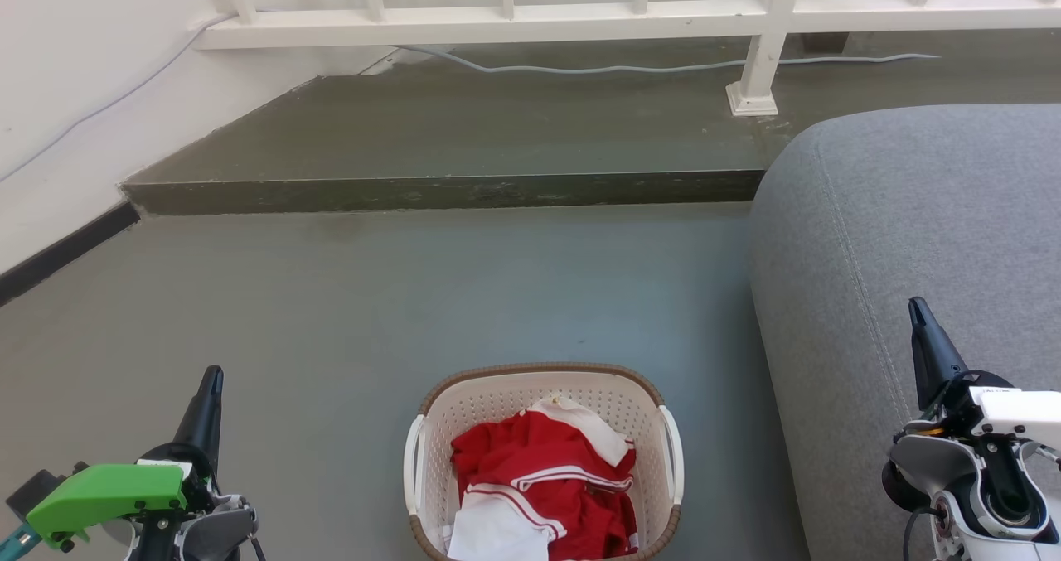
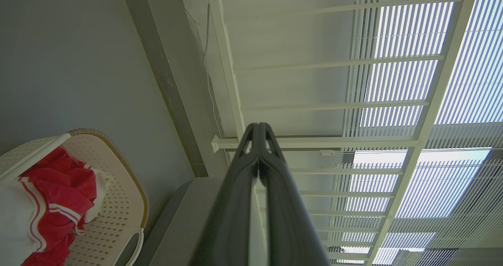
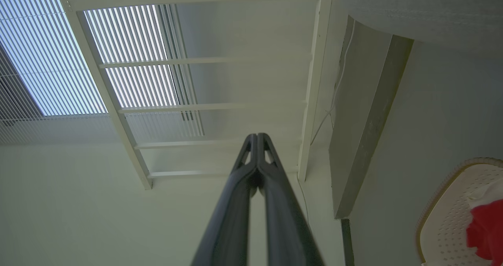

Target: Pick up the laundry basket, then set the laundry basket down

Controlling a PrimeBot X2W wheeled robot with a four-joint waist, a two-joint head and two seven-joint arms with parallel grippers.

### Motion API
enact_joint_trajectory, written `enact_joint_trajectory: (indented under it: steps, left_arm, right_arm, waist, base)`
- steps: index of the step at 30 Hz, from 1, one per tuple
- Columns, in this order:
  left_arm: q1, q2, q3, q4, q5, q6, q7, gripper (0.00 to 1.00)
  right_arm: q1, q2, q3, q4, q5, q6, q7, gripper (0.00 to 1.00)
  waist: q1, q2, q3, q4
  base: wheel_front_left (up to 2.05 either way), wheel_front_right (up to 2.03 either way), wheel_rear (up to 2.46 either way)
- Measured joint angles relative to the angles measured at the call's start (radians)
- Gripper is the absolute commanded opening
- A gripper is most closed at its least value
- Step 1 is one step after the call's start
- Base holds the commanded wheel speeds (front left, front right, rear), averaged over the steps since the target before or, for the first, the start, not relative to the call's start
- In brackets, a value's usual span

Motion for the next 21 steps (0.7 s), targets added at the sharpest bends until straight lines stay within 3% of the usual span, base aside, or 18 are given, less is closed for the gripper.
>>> enact_joint_trajectory:
  steps: [21]
  left_arm:
    - [0.000, 0.000, 0.000, 0.000, 0.000, 0.000, 0.000, 0.00]
  right_arm:
    - [0.000, 0.000, -0.002, 0.000, 0.000, 0.000, 0.003, 0.00]
  waist:
    - [0.0000, 0.0000, 0.000, 0.000]
  base:
    - [0.00, 0.00, 0.00]
